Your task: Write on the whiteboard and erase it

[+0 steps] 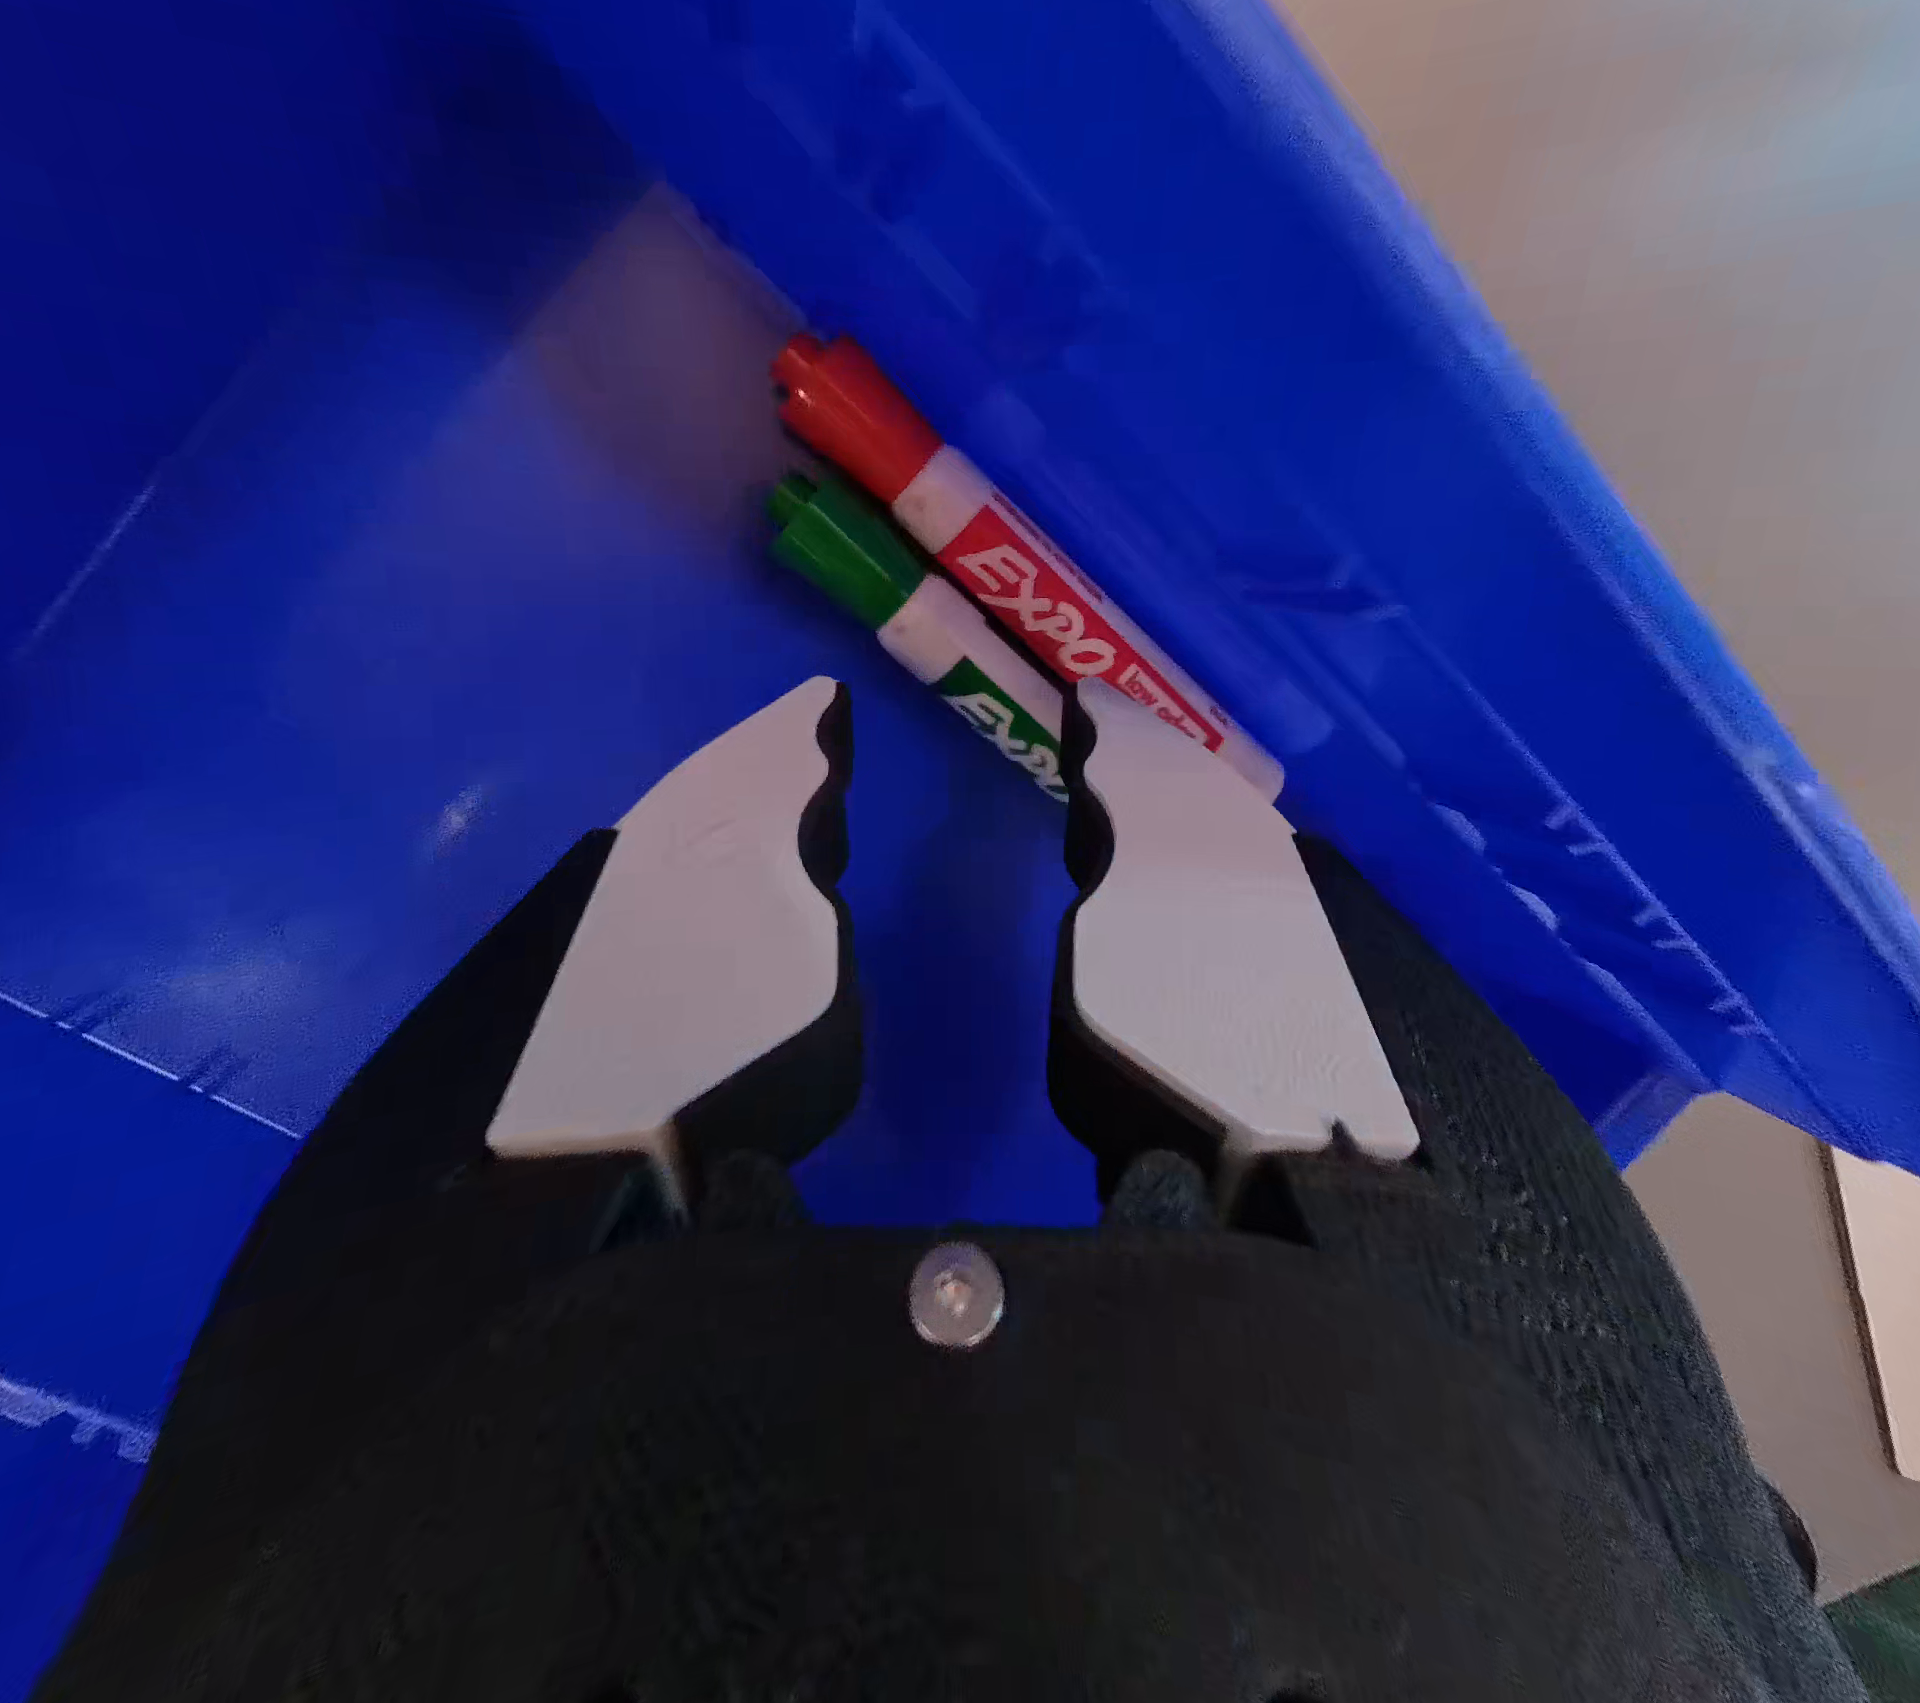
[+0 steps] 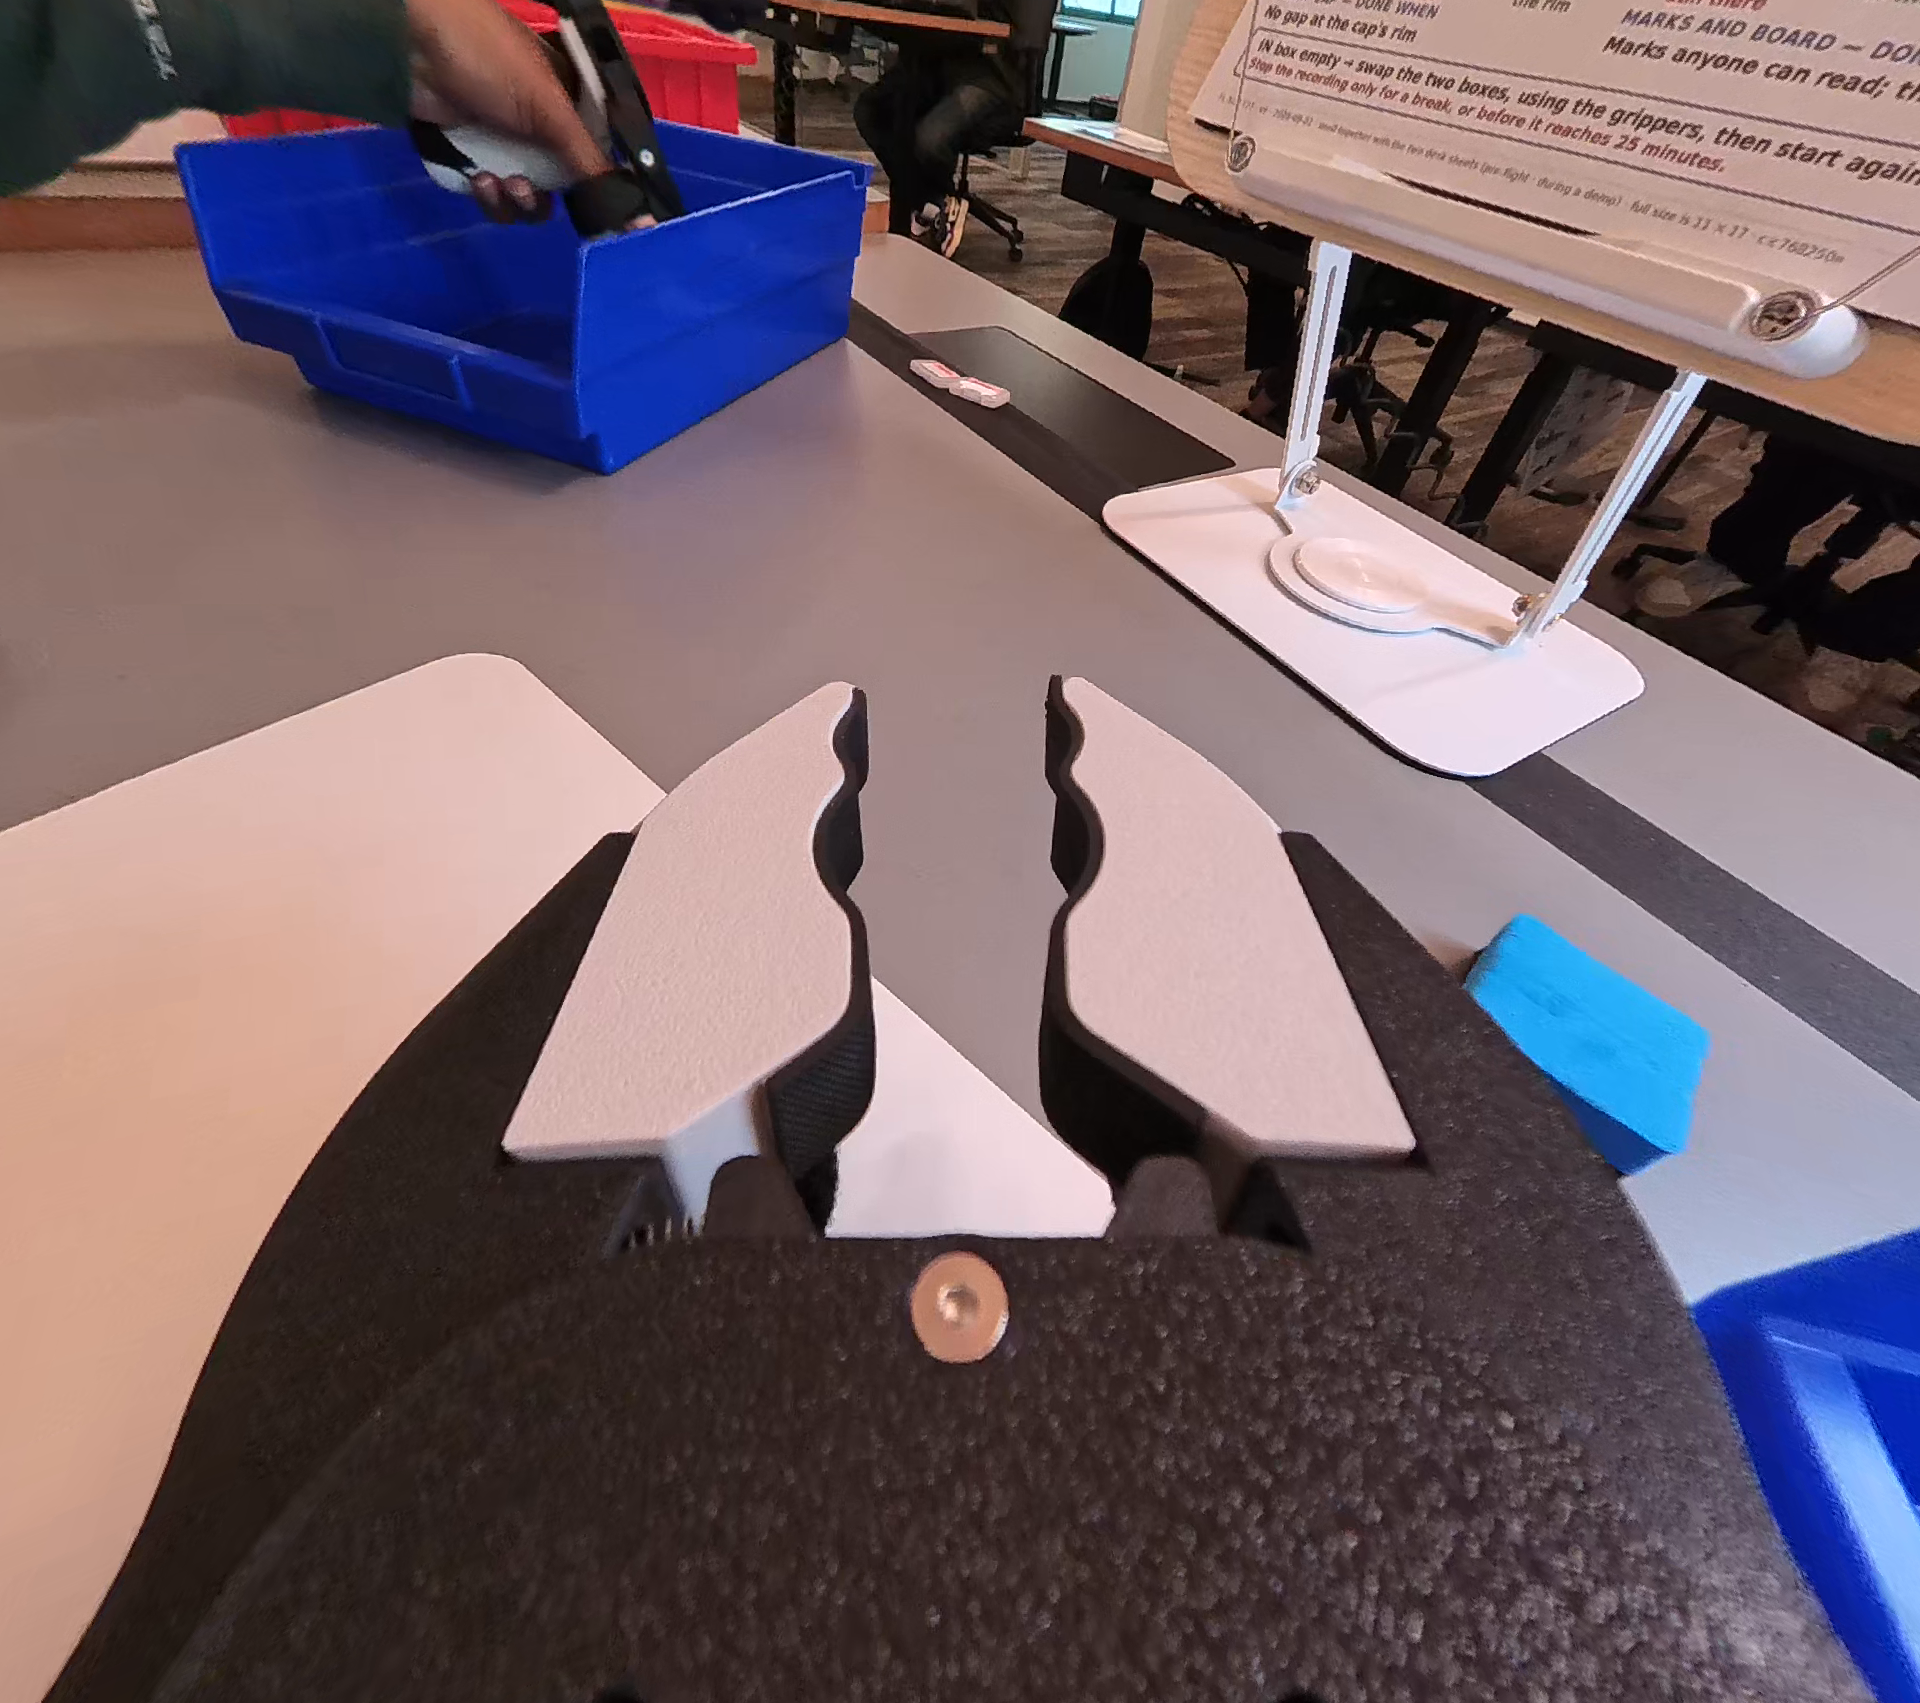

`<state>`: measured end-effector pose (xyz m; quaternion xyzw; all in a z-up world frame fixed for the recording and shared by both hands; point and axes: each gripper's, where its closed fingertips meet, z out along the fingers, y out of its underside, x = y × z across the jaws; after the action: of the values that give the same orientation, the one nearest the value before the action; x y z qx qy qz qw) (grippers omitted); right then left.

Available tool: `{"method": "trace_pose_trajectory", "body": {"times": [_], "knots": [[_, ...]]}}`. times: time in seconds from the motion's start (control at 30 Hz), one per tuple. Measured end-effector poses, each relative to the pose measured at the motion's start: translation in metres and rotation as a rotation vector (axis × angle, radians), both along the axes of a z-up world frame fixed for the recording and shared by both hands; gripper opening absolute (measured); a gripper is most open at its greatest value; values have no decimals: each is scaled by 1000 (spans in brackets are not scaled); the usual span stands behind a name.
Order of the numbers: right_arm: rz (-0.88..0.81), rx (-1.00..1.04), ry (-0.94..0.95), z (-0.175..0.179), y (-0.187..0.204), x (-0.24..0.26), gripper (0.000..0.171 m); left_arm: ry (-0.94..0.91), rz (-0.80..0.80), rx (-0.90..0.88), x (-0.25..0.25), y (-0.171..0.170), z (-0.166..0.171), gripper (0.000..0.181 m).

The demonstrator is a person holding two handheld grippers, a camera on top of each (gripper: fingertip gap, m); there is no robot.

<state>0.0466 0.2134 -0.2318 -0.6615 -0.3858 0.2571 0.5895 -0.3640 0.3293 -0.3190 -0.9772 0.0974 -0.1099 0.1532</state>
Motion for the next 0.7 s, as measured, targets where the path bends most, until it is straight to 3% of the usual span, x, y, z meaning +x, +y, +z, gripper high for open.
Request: {"method": "trace_pose_trajectory", "body": {"times": [0.27,0.4,0.57,0.7], "knots": [[-11,0,1,2,3,3,33,208,-80,-56,-13,-13,-14,26],[-17,15,-3,5,1,3,32,329,-220,64,-17,-6,-3,21],[-20,68,4,18,-3,2,29,-106,-183,528,22,2,121,19],[1,110,26,34,-12,-10,31,-634,-284,879,106,-46,225,18]]}}
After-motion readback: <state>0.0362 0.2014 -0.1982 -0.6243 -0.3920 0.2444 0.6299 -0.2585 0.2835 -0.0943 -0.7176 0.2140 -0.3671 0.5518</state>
